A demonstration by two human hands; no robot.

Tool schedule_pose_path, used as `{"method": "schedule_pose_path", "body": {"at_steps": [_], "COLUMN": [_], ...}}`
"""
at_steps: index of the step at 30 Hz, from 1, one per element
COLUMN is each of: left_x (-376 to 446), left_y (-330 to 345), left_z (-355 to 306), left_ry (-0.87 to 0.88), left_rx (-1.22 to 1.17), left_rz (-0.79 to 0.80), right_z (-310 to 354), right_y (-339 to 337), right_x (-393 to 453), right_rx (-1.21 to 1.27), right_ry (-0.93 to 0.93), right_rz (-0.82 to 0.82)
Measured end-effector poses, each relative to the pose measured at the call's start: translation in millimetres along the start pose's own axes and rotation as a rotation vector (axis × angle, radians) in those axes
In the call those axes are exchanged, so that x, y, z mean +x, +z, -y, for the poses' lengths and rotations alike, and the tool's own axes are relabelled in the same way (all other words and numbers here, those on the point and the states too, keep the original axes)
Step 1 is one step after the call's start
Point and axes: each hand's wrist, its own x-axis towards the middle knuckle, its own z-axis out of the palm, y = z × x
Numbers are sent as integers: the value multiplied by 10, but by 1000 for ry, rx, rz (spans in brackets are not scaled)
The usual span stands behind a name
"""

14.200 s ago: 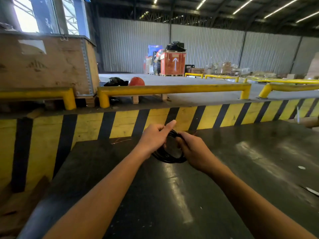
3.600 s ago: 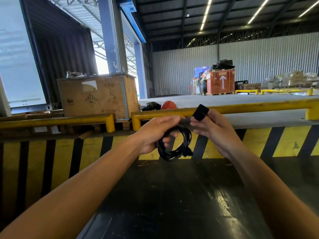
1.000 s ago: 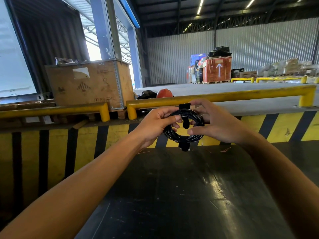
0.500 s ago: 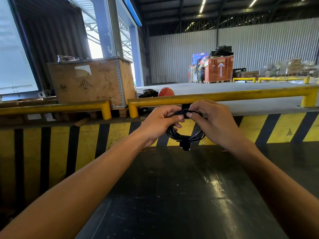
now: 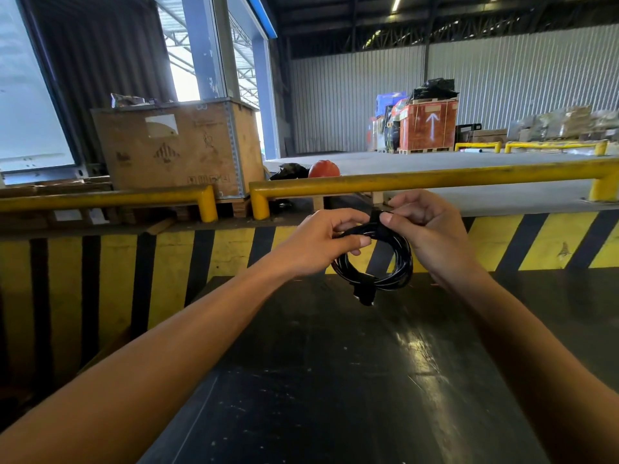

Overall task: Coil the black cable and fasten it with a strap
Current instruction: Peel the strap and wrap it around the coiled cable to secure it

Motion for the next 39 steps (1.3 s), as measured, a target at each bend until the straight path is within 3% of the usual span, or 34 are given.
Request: {"method": "schedule_pose_path", "body": {"at_steps": [3, 7, 10, 15, 18, 21, 26, 29, 33, 39], "left_x": [-80, -288, -408, -639, -855, -1122, -1579, -1836, -2153, -2180], "left_y": [110, 415, 673, 1001, 1242, 1529, 1935, 2134, 2350, 2321], "left_z": [82, 404, 710, 1207, 1512, 1742, 1990, 2100, 2182, 2206], "left_ry": [-210, -603, -731, -805, -691, -605, -667, -788, -850, -836], "left_rx": [-225, -674, -760, -473, -66, 96, 73, 96, 140, 141], "left_rz": [0, 192, 171, 48, 24, 78, 204, 297, 547, 604], "right_z": [-94, -375, -707, -1351, -1694, -1989, -2394, -2549, -2582, -2513], "right_y": [40, 103, 177, 231, 347, 514, 694, 796, 871, 879], "right_x": [-92, -311, -538, -851, -1117, -1468, -1986, -2255, -2558, -2612], "right_rx": [-2, 113, 148, -161, 36, 160, 25, -85, -276, -458], "right_ry": [4, 202, 346, 574, 915, 1145, 1176, 1195, 1216, 1115], "right_rz": [-74, -206, -181, 58, 108, 176, 117, 196, 285, 441]}}
